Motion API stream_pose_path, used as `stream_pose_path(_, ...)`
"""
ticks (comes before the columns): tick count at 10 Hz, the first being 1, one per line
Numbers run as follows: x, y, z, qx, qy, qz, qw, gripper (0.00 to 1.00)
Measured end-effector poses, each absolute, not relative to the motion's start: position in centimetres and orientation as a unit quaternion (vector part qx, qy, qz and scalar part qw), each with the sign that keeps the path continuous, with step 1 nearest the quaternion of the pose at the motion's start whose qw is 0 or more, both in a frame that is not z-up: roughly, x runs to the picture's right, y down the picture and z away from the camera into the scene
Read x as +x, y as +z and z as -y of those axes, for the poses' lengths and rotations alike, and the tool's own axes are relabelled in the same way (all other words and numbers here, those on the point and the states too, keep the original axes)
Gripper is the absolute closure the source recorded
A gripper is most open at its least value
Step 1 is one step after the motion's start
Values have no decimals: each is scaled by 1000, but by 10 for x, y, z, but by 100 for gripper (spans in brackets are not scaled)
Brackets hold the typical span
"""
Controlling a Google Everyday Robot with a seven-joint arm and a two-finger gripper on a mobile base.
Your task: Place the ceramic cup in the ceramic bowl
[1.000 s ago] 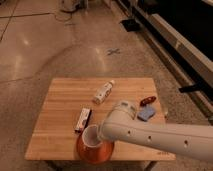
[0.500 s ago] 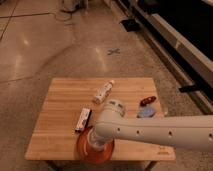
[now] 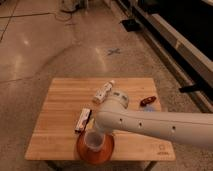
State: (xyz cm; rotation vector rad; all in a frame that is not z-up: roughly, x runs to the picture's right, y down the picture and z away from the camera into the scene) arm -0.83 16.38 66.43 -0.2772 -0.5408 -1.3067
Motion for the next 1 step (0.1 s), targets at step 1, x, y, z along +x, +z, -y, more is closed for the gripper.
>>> stream_pose_path(1, -1, 661, -159, -129, -596, 246, 753, 24)
